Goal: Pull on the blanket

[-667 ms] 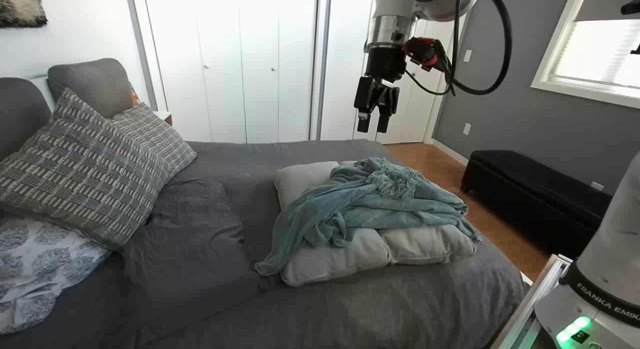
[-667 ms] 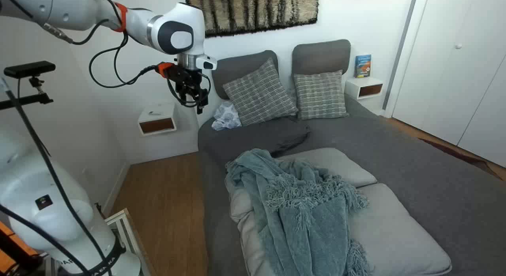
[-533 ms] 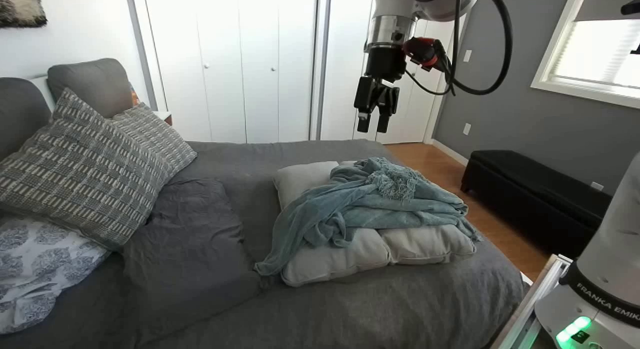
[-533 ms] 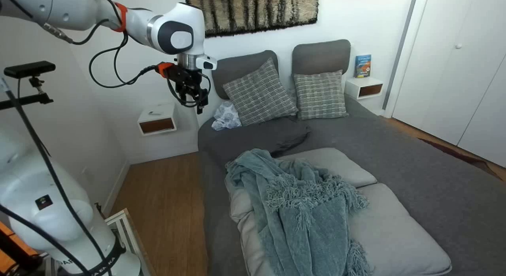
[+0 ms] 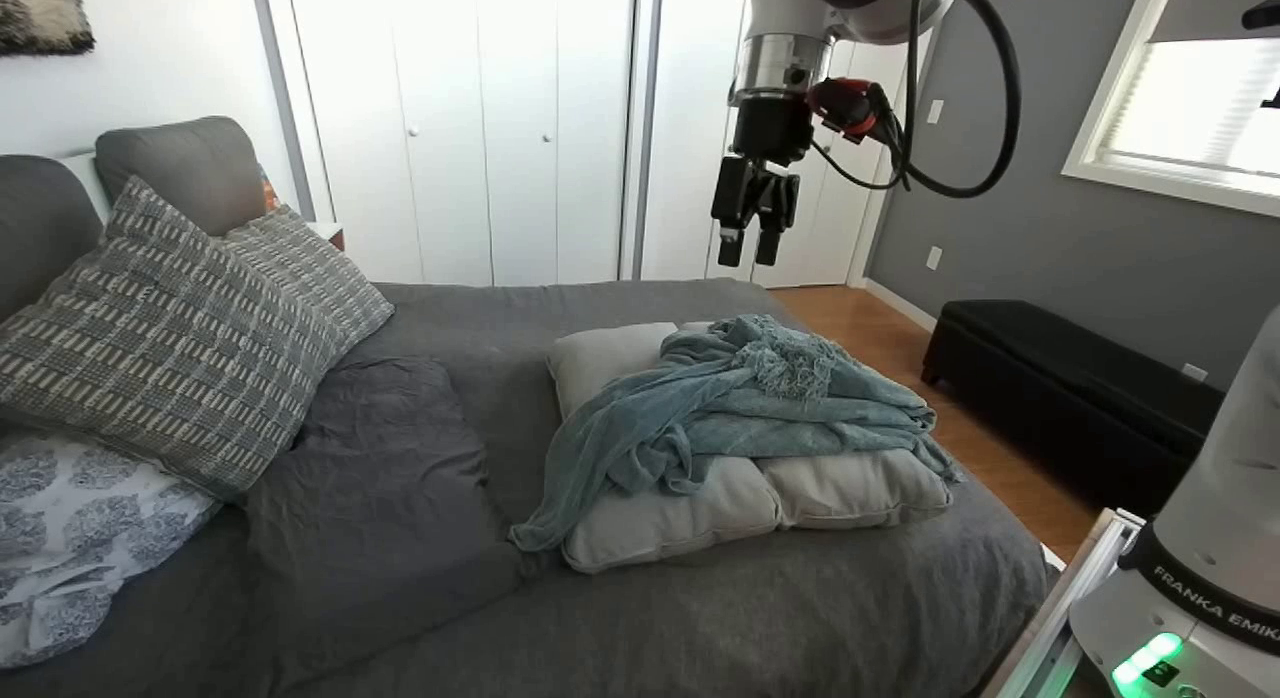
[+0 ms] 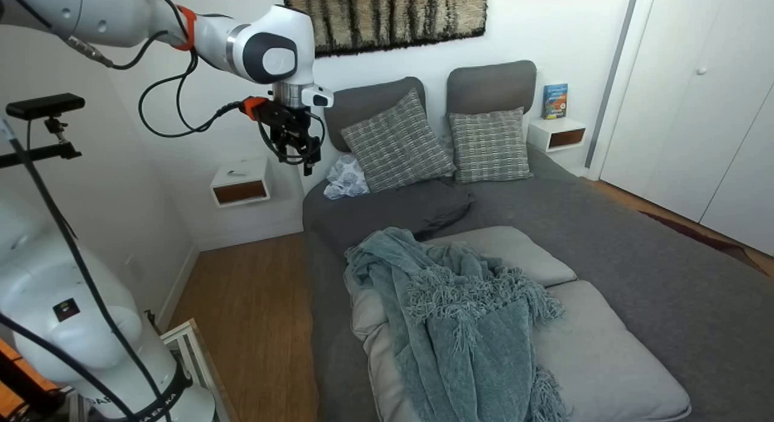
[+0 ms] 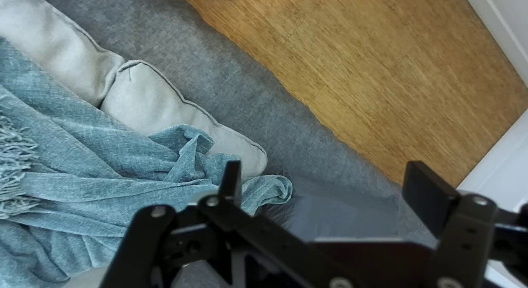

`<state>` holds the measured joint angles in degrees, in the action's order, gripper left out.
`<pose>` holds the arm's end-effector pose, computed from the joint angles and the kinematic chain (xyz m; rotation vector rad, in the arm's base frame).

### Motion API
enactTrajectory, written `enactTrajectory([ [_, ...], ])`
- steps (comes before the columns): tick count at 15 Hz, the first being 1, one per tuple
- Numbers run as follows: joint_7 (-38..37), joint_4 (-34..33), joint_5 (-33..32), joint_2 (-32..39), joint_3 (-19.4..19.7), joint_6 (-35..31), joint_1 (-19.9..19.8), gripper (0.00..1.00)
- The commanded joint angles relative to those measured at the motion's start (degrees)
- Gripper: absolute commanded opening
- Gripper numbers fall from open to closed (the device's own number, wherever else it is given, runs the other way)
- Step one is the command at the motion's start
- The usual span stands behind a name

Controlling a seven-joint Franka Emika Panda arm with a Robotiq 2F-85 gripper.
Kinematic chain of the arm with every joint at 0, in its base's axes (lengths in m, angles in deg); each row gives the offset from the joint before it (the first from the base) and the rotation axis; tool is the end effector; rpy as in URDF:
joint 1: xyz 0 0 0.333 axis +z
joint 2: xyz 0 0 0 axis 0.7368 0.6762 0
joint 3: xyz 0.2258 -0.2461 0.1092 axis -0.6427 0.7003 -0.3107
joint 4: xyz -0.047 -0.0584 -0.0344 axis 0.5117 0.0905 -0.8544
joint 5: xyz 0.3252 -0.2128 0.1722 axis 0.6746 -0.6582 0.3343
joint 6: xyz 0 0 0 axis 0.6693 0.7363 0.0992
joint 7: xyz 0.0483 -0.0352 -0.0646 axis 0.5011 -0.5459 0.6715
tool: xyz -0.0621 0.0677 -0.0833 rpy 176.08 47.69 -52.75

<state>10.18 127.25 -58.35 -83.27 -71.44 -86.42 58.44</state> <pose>0.4770 0.1820 0.4817 -2.9513 -0.3255 0.1313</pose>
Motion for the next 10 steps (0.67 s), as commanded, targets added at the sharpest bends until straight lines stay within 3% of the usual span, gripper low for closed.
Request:
enactTrajectory([
  [1, 6.8, -1.09, -4.88, 2.67, 1.11, -0.54, -2.3, 1.0],
  [6, 18.4, -2.21, -11.08, 9.05, 3.51, -6.48, -5.14, 1.0],
  [10, 22.69, -3.05, -14.89, 15.17, 4.69, -12.89, -7.14, 1.0],
])
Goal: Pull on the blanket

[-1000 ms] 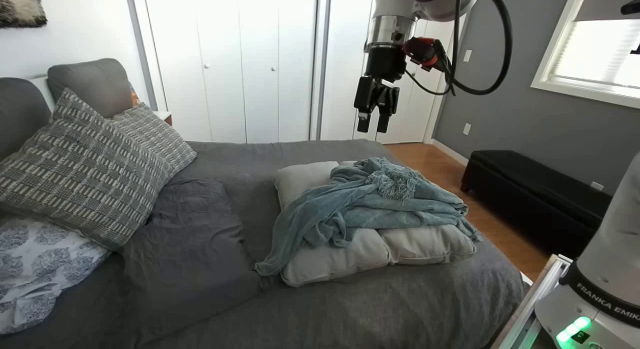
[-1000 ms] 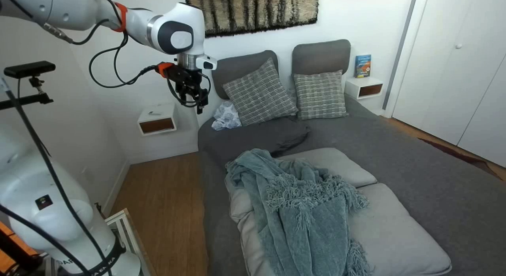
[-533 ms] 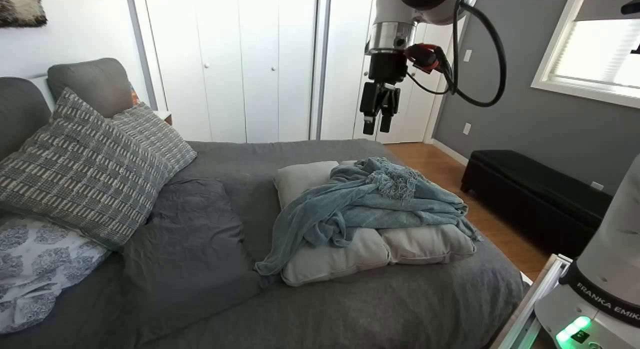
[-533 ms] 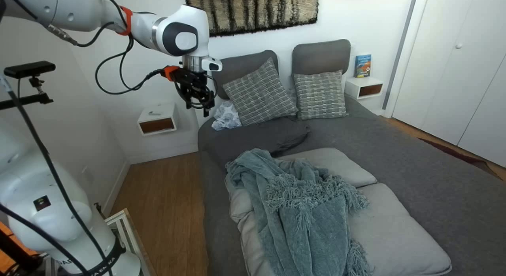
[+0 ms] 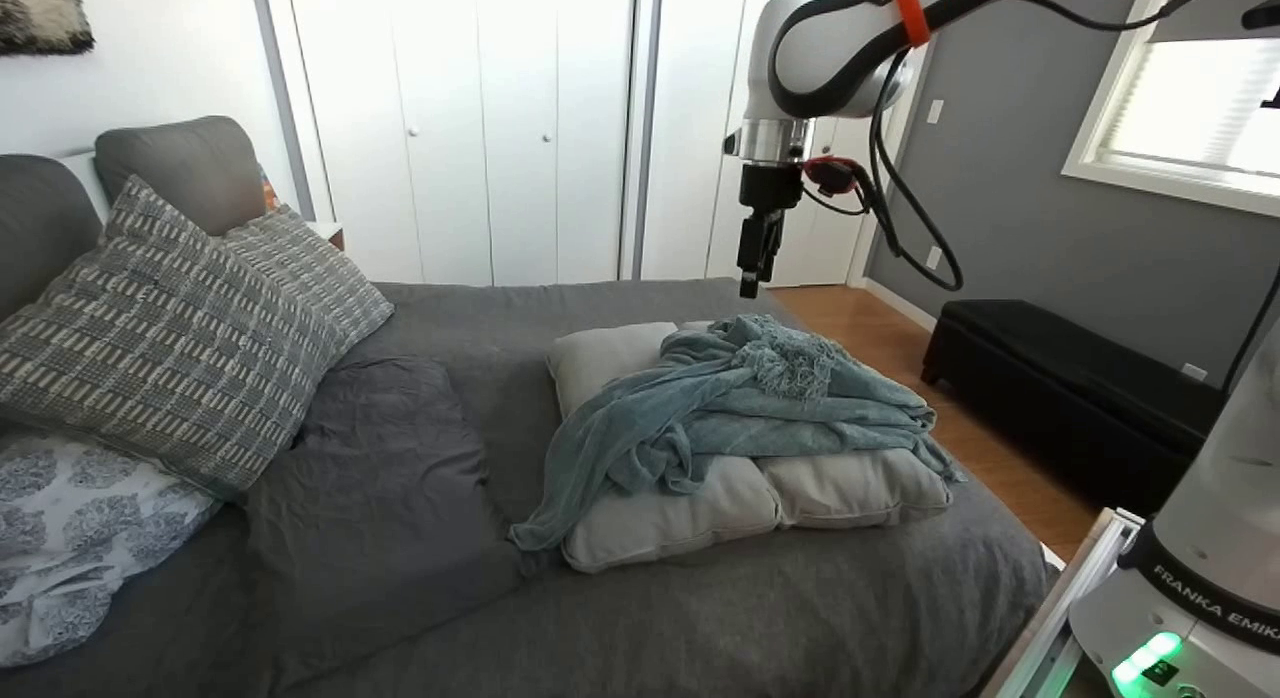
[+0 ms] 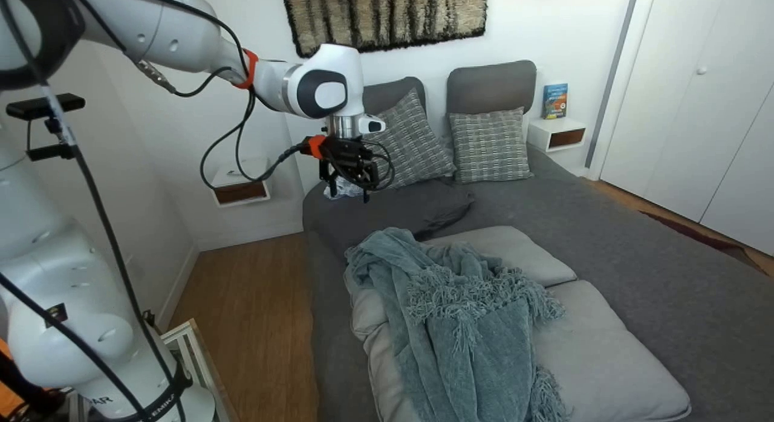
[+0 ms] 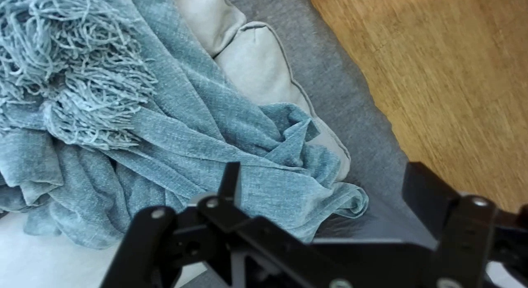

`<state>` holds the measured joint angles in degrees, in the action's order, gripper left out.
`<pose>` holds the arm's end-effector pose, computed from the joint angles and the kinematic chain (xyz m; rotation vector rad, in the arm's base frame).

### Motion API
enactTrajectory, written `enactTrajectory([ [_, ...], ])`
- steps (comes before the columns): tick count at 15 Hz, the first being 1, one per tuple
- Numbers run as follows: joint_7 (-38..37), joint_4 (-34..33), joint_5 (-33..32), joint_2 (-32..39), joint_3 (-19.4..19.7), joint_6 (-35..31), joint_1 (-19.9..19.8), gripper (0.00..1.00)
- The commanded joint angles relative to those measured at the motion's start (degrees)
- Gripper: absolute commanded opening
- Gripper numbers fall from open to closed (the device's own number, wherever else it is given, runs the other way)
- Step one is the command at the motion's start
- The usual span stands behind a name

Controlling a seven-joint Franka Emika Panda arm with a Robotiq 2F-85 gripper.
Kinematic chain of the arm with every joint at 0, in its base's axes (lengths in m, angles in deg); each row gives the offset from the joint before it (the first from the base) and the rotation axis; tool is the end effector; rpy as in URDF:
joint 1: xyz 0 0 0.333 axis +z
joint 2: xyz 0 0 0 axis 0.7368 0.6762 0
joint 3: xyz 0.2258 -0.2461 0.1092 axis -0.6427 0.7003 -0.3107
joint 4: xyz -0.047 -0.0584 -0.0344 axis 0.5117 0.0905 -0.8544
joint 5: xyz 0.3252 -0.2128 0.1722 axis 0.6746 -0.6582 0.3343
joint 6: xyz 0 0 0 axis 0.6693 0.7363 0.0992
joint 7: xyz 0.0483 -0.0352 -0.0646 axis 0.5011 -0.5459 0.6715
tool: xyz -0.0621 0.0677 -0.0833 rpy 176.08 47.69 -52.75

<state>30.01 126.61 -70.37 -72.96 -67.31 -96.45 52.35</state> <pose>0.5484 0.0799 0.4048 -3.0426 -0.7188 0.0794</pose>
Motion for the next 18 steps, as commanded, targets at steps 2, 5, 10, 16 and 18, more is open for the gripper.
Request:
enactTrajectory([
  [2, 2.91, -3.24, -5.33, 7.8, 1.21, -5.16, -2.04, 1.0],
  [5, 0.67, -4.54, -8.88, 11.45, 2.7, -7.13, -3.75, 1.0],
  [10, -6.48, -7.14, -10.69, 16.69, 5.74, -8.03, -6.08, 1.0],
  [16, -20.76, -9.0, -9.55, 21.6, 9.71, -6.69, -7.69, 1.0],
  [18, -25.5, -8.67, -8.75, 22.7, 10.78, -6.66, -7.95, 1.0],
])
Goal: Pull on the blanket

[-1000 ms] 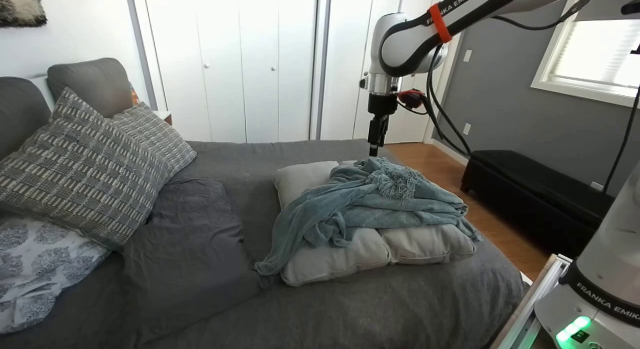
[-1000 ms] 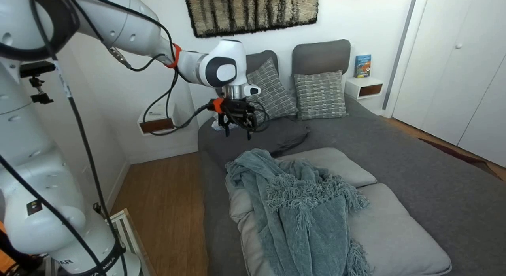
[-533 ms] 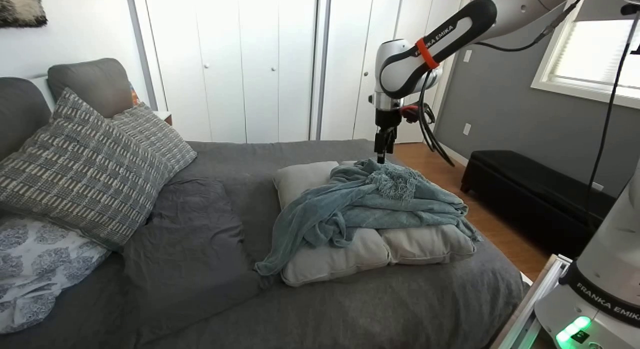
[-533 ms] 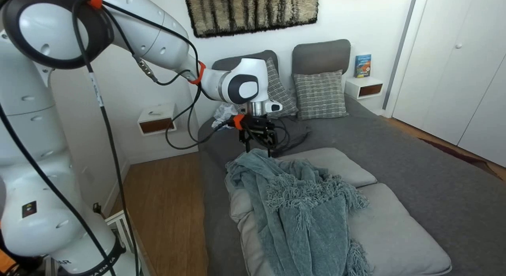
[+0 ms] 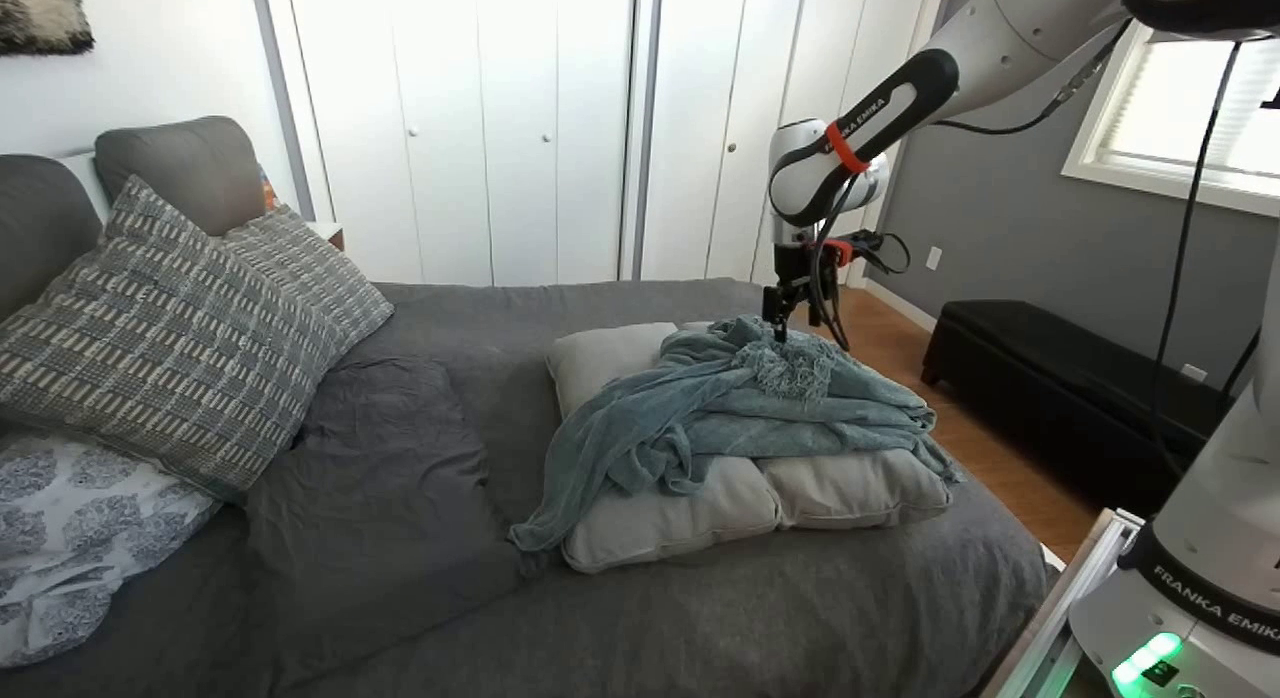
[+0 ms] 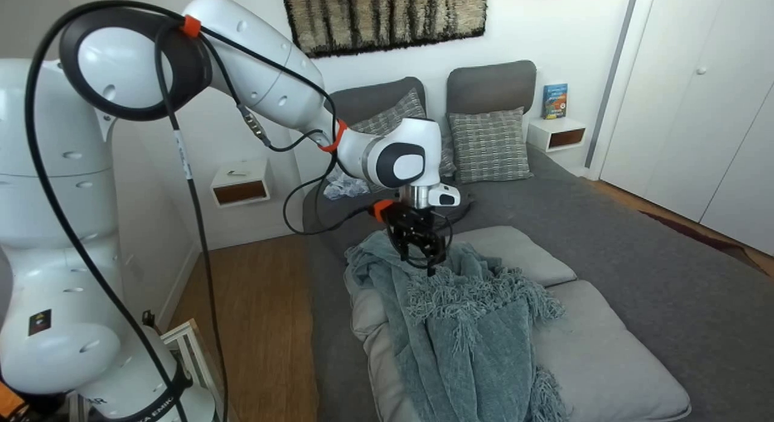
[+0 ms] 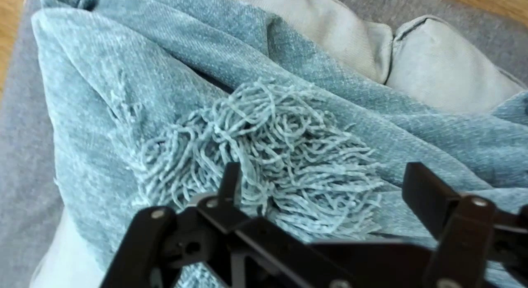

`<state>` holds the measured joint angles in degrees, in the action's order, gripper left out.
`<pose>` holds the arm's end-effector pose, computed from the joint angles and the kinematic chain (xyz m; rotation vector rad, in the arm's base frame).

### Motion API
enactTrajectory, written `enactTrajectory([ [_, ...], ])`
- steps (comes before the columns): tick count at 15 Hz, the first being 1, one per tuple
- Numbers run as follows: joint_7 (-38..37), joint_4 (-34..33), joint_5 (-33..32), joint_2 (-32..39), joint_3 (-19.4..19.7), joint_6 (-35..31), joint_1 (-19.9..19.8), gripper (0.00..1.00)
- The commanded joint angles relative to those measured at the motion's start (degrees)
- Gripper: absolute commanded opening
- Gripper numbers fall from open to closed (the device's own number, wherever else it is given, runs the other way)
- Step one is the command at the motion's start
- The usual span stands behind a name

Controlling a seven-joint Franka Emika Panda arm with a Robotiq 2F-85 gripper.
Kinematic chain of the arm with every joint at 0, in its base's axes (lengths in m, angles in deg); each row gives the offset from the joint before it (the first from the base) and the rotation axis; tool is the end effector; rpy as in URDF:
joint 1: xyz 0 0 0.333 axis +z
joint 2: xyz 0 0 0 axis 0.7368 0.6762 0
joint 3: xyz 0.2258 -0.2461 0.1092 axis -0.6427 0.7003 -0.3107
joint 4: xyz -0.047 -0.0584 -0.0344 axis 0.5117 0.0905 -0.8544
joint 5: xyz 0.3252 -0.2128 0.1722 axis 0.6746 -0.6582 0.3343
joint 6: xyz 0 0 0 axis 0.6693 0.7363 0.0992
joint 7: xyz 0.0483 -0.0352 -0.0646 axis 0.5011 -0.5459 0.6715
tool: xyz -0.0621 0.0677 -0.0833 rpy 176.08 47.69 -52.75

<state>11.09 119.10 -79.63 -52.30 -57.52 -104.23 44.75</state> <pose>0.6080 -0.1039 0.2640 2.9923 -0.0912 -0.2344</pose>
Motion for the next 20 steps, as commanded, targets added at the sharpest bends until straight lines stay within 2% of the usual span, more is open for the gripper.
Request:
enactTrajectory([
  [1, -8.24, -0.99, 0.54, 2.45, 1.45, 1.52, -0.45, 1.0],
  [7, -15.62, -0.61, 2.64, 4.47, 3.27, -0.74, -1.81, 1.0],
  [8, -15.36, -0.29, 4.28, 4.16, 2.84, -2.63, -2.42, 1.0],
  [9, -14.22, -0.2, 1.69, 4.17, 3.19, -0.54, -1.53, 1.0],
  [13, -14.42, -0.24, 3.24, 4.19, 3.26, -1.75, -2.11, 1.0],
  [14, -16.75, -0.79, 1.76, 4.73, 3.9, -0.72, -1.1, 1.0],
  [17, -24.13, -1.63, -2.06, 7.18, 6.24, -4.23, 0.3, 1.0],
  [20, -27.97, -2.57, -2.63, 9.78, 7.5, -5.63, 0.38, 1.0],
])
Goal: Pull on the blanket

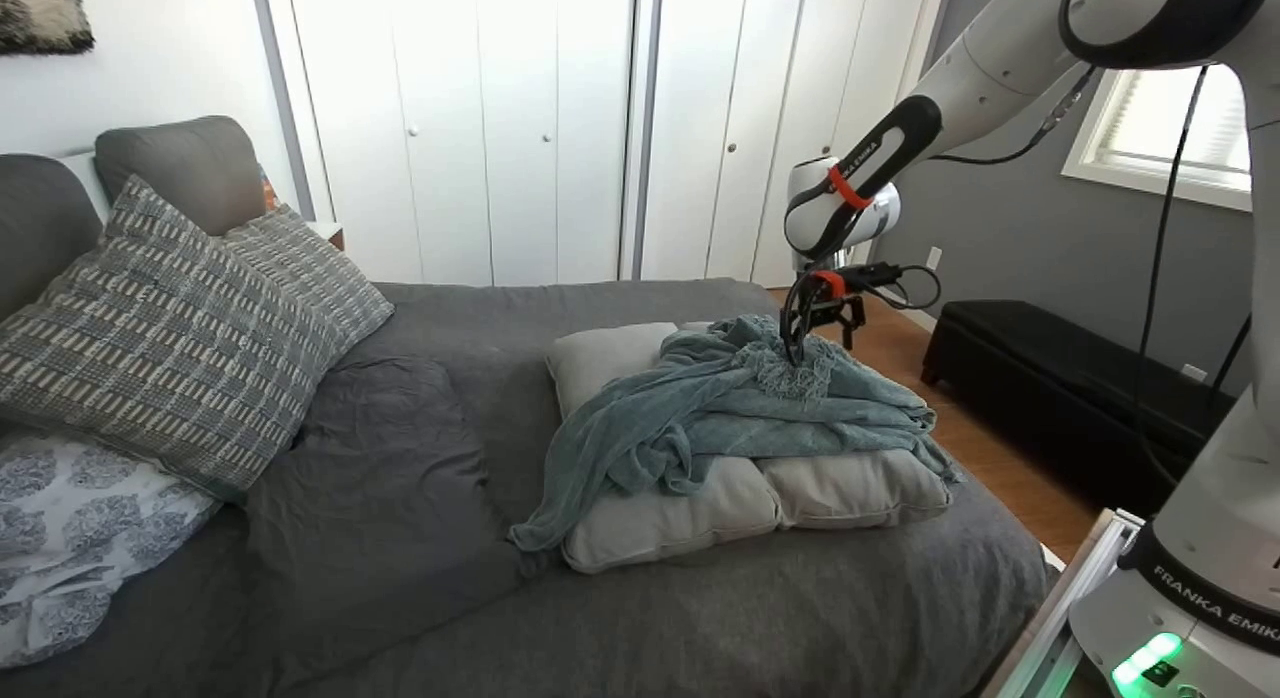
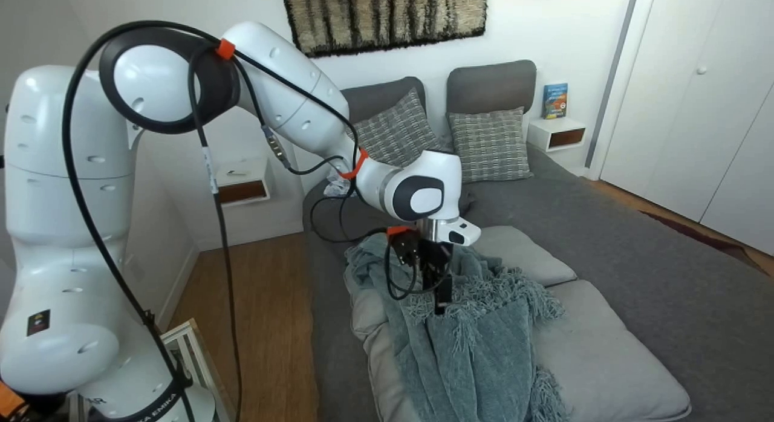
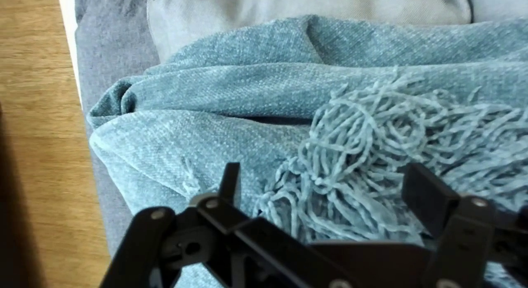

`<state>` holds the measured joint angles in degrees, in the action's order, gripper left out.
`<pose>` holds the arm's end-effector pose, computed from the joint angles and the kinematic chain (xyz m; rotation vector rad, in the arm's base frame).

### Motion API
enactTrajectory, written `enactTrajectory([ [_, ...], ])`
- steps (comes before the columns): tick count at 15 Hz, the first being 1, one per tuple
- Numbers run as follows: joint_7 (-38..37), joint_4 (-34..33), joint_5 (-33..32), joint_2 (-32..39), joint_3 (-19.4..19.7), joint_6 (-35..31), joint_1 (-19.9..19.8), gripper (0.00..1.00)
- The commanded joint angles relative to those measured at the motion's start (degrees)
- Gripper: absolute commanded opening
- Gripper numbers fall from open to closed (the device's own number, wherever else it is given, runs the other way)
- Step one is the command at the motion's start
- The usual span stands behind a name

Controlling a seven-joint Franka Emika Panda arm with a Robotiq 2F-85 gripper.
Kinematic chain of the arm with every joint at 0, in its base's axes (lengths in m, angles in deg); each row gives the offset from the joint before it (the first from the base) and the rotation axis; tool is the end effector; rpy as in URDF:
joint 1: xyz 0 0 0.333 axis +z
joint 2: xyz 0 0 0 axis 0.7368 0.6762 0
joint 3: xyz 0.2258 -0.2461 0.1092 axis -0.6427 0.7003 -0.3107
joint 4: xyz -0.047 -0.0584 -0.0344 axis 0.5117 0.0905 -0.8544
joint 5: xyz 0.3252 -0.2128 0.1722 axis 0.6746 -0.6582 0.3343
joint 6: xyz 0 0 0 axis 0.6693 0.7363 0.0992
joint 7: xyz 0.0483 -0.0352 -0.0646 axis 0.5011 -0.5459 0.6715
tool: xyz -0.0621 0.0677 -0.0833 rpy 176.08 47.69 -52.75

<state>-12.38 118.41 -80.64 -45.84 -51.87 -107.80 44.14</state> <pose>0.5962 -0.1697 0.2083 2.8001 -0.7888 -0.2377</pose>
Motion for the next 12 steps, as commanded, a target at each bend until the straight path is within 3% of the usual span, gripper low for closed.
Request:
enactTrajectory([
  [1, -4.97, -2.01, -1.18, 4.05, 1.99, -3.29, 0.81, 1.0],
  [2, -5.4, -2.34, -0.95, 4.86, 2.31, -3.55, 0.82, 1.0],
  [3, -5.97, -2.59, -0.92, 5.55, 2.74, -3.82, 0.96, 0.77],
  [8, -7.78, -3.6, -0.33, 7.27, 4.11, -4.91, 1.09, 0.44],
  [12, -6.87, -3.13, 0.44, 4.65, 4.54, -2.28, 0.5, 0.16],
])
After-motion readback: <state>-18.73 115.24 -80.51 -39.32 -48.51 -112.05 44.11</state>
